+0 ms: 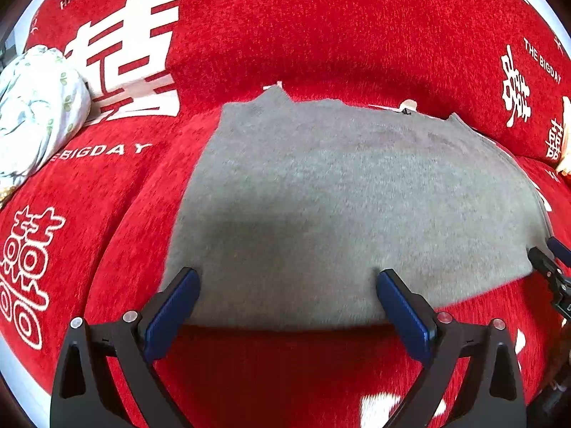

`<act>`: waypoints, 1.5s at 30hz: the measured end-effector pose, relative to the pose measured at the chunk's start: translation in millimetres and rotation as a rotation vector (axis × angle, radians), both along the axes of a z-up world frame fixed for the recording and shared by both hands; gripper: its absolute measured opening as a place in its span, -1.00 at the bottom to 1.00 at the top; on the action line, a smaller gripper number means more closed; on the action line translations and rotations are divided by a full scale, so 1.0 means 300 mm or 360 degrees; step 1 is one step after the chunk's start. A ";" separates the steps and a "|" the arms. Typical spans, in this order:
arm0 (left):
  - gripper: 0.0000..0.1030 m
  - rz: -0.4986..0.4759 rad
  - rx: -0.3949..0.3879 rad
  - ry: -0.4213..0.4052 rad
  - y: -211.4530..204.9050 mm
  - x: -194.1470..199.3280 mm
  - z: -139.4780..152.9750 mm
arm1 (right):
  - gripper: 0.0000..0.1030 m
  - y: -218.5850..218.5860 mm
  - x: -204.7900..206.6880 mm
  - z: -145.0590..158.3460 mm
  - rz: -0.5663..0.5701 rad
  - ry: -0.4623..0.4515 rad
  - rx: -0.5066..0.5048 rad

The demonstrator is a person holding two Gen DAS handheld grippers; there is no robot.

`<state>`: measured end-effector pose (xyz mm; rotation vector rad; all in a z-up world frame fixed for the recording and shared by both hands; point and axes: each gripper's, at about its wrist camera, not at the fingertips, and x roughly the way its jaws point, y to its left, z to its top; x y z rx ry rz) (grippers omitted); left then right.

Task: Fold small clothes
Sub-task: 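Lift both open tools away from the half-folded sweater, then grasp the edge of the folded sweater with the left tool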

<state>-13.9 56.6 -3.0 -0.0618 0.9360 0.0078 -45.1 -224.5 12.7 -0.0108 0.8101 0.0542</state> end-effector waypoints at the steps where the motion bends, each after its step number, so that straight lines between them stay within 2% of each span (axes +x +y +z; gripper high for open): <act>1: 0.95 0.0005 0.0000 0.0000 0.003 -0.015 0.001 | 0.63 0.002 -0.005 -0.001 0.0001 -0.0009 -0.0006; 4: 0.95 0.0030 0.0011 0.0009 0.010 -0.068 0.002 | 0.65 0.001 -0.020 -0.004 0.0010 -0.0029 0.0006; 6: 0.99 0.0104 0.0023 0.0049 0.034 -0.108 -0.024 | 0.66 -0.004 -0.030 -0.004 0.0026 -0.0037 0.0022; 8: 0.99 0.0158 -0.0063 0.0007 0.076 -0.157 -0.036 | 0.66 -0.006 -0.043 -0.006 0.0044 -0.0049 0.0028; 10: 0.99 0.0189 -0.0065 0.0015 0.102 -0.182 -0.037 | 0.66 -0.006 -0.061 -0.010 0.0065 -0.0054 0.0023; 13: 0.99 0.0202 -0.0182 0.0028 0.136 -0.198 -0.028 | 0.69 -0.010 -0.091 -0.016 0.0071 -0.0029 0.0016; 14: 0.99 0.0199 -0.0260 0.0014 0.152 -0.202 -0.023 | 0.73 -0.022 -0.100 -0.021 0.0049 0.0005 0.0065; 17: 0.99 0.0205 -0.0665 -0.0073 0.237 -0.218 -0.015 | 0.74 -0.056 -0.140 -0.014 -0.0038 0.0005 0.0160; 22: 0.99 0.0212 -0.1229 -0.0167 0.309 -0.159 -0.046 | 0.75 -0.050 -0.167 -0.005 -0.0093 0.0025 0.0170; 24: 0.99 0.0201 -0.1375 -0.0198 0.316 -0.117 -0.057 | 0.76 -0.045 -0.160 -0.004 -0.0115 0.0034 0.0161; 30: 0.98 0.0149 -0.1535 -0.0304 0.329 -0.017 -0.051 | 0.76 -0.029 -0.129 0.012 -0.0150 0.0109 0.0175; 33: 0.86 0.0155 -0.1617 -0.0311 0.360 0.005 -0.062 | 0.76 0.004 -0.091 0.057 -0.0123 0.0112 0.0203; 36: 0.85 0.0160 -0.1762 -0.0349 0.407 -0.038 -0.081 | 0.76 0.079 -0.022 0.130 -0.0063 0.0065 0.0195; 38: 0.85 0.0199 -0.1800 -0.0357 0.431 -0.081 -0.086 | 0.76 0.143 0.028 0.166 -0.0012 0.0055 0.0170; 39: 0.97 0.0241 -0.1793 -0.0353 0.444 -0.105 -0.081 | 0.76 0.180 0.052 0.184 0.0019 0.0053 0.0160; 41: 0.99 0.0293 -0.1771 -0.0365 0.474 -0.144 -0.069 | 0.76 0.262 0.080 0.213 0.0105 0.0060 0.0198; 43: 0.99 0.0334 -0.1764 -0.0390 0.525 -0.161 -0.065 | 0.76 0.381 0.093 0.226 0.0281 0.0094 0.0217; 45: 0.99 0.0386 -0.1821 -0.0364 0.578 -0.160 -0.089 | 0.76 0.539 0.081 0.215 0.0526 0.0109 0.0096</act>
